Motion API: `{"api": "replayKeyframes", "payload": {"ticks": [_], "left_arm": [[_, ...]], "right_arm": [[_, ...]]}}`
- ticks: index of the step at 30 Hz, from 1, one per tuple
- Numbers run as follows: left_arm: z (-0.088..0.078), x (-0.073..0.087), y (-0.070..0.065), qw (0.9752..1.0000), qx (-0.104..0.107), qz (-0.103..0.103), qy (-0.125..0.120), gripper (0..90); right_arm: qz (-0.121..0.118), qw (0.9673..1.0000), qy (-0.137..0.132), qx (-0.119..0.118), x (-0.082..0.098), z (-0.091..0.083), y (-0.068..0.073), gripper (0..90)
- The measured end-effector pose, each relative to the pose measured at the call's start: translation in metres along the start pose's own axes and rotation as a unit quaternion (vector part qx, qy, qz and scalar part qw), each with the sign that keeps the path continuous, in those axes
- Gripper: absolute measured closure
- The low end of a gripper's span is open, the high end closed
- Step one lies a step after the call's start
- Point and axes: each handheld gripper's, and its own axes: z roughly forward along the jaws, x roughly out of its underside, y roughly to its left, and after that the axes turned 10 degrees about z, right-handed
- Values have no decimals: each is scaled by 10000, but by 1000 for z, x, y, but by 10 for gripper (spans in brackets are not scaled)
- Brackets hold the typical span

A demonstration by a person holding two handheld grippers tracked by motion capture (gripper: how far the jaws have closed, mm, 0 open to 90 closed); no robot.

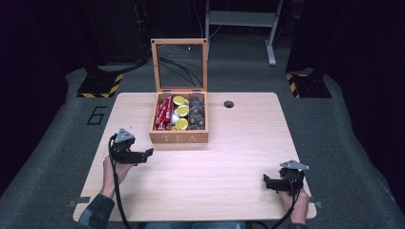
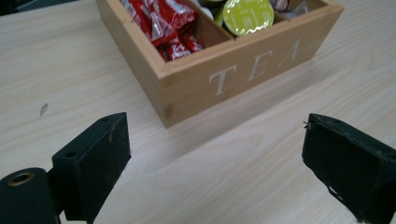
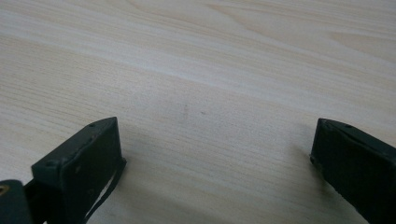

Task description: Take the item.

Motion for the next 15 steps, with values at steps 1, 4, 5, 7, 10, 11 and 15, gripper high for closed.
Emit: {"api": "replayKeyframes", "payload": {"ticks": [1,4,5,7,10,11,15], "left_arm": [[1,-4,0,10000,15,21,2,79],[7,-18,-2,9999,81,93,-29,82],[8,-21,-2,9999,98,122,-40,82],[10,-25,-3,9998,105,153,-64,83],[19,-41,-4,9996,172,195,-90,85],[19,-41,-4,9996,172,195,-90,84],[31,-58,-5,9994,230,222,-111,83]], "right_arm": [[0,10000,-1,0,0,0,0,12],[-3,10000,-1,0,0,0,0,12],[-2,10000,1,-1,0,0,0,13],[-2,10000,-1,3,0,0,0,13],[-3,10000,4,11,0,0,0,13],[-3,10000,4,11,0,0,0,13],[-1,10000,8,13,0,0,0,13]]}}
